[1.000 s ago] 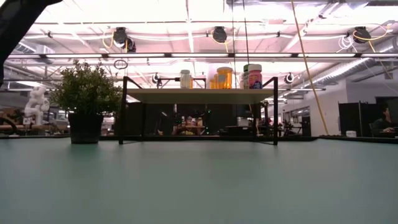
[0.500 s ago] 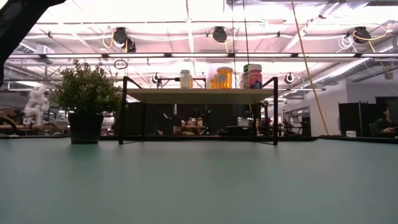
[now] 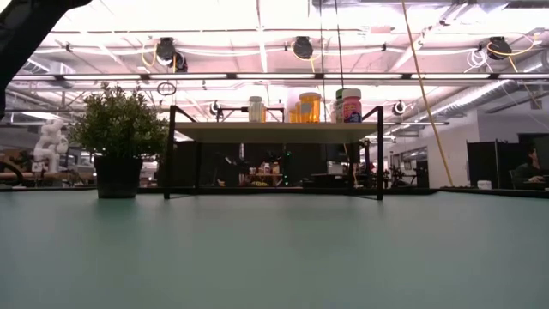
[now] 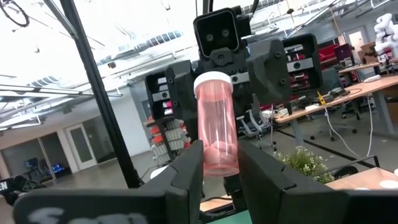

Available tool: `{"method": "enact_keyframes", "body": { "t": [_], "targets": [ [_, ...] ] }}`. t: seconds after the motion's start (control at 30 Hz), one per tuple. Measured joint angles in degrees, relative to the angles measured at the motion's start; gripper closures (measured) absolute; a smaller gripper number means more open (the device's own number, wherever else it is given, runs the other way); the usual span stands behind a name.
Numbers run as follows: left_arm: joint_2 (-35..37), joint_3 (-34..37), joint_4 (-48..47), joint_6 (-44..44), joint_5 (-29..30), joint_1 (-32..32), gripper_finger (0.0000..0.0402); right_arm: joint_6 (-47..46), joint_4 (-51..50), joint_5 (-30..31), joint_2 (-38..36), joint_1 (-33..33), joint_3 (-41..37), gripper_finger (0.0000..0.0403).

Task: Pick and place medicine bottles onto shelf by color
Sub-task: Put the small pink medicine bottle on the shelf

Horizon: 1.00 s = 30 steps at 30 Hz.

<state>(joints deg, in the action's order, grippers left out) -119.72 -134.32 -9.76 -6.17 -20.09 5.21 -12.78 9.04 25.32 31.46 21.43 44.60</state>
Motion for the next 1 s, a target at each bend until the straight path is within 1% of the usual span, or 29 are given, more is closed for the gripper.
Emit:
{"method": "enact_keyframes", "body": {
  "t": [1.0],
  "targets": [
    [0.00, 0.00, -2.44, 1.03, -0.66, 0.00, 0.0161, -2.16, -0.25, 0.13, 0.12, 0.00, 0.00, 0.0316]
  ]
}}
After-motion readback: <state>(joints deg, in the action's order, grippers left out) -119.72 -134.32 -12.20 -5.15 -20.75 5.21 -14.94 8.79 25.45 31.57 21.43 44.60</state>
